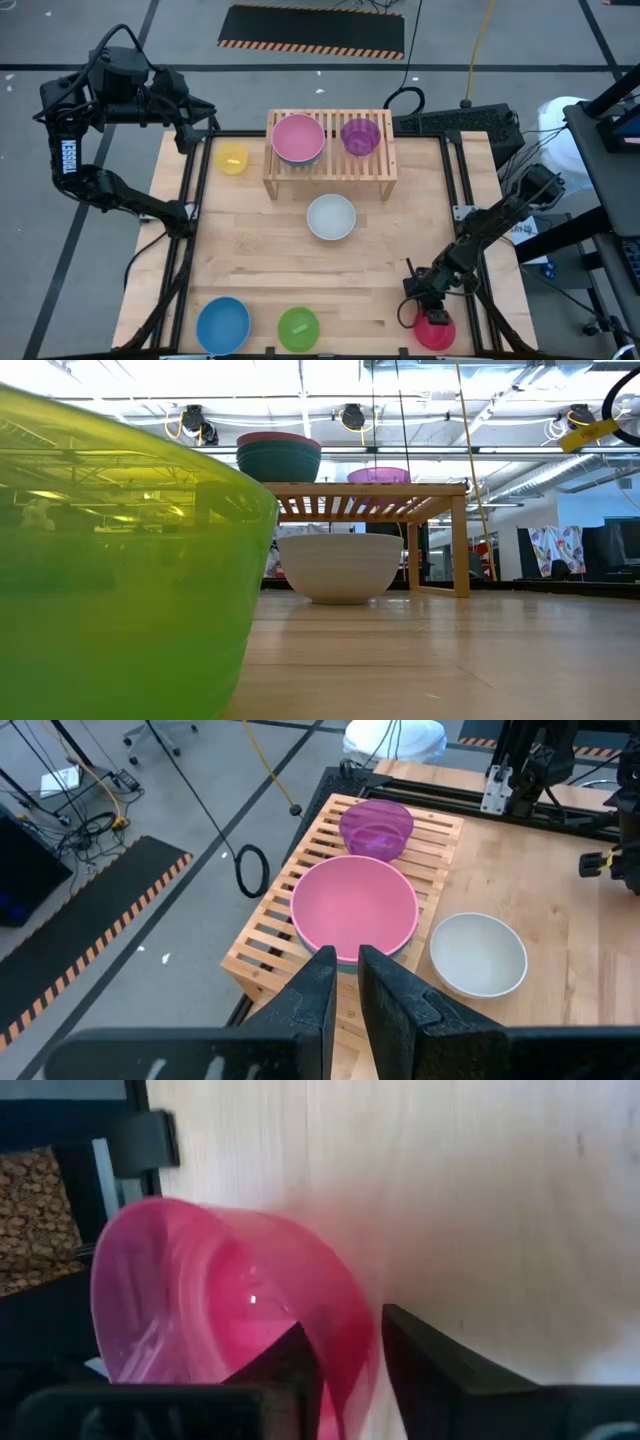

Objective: Place and stack bowls onto a shelf
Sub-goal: Stack the red bowl on top of the violet bowl on the shelf

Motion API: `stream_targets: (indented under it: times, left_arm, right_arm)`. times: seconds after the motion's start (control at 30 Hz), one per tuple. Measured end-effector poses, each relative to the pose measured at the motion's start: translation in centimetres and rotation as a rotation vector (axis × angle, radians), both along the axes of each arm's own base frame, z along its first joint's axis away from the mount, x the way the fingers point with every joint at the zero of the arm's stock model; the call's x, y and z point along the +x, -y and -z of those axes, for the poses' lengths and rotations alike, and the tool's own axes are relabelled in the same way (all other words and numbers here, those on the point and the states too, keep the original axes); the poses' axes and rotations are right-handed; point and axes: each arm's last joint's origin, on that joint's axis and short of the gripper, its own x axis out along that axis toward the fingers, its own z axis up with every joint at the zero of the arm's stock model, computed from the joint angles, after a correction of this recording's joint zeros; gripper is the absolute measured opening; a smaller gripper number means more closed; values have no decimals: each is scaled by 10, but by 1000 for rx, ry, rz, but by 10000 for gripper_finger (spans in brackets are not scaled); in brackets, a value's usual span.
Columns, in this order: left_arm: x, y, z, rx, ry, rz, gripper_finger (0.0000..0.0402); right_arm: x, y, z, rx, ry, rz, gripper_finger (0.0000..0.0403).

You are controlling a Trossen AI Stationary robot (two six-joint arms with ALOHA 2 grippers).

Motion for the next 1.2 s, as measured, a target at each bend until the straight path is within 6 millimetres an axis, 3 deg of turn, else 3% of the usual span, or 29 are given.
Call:
stream_targets:
  times: [0.2,0.47,0.77,0.9,1.2]
  left_arm:
    - [0,0,0,0,0,0,53]
    - [0,0,0,-11,6,-8,53]
    - [0,0,0,-25,14,-18,53]
    - [0,0,0,-25,14,-18,53]
    - [0,0,0,-18,10,-13,53]
  right_arm:
    - [1,0,0,-7,-7,38,8]
    - [5,6,-5,-6,-19,187,1]
    - [21,34,-20,-86,90,490,1]
    - [32,48,-40,-153,121,511,1]
    - [57,80,-117,-367,170,440,0]
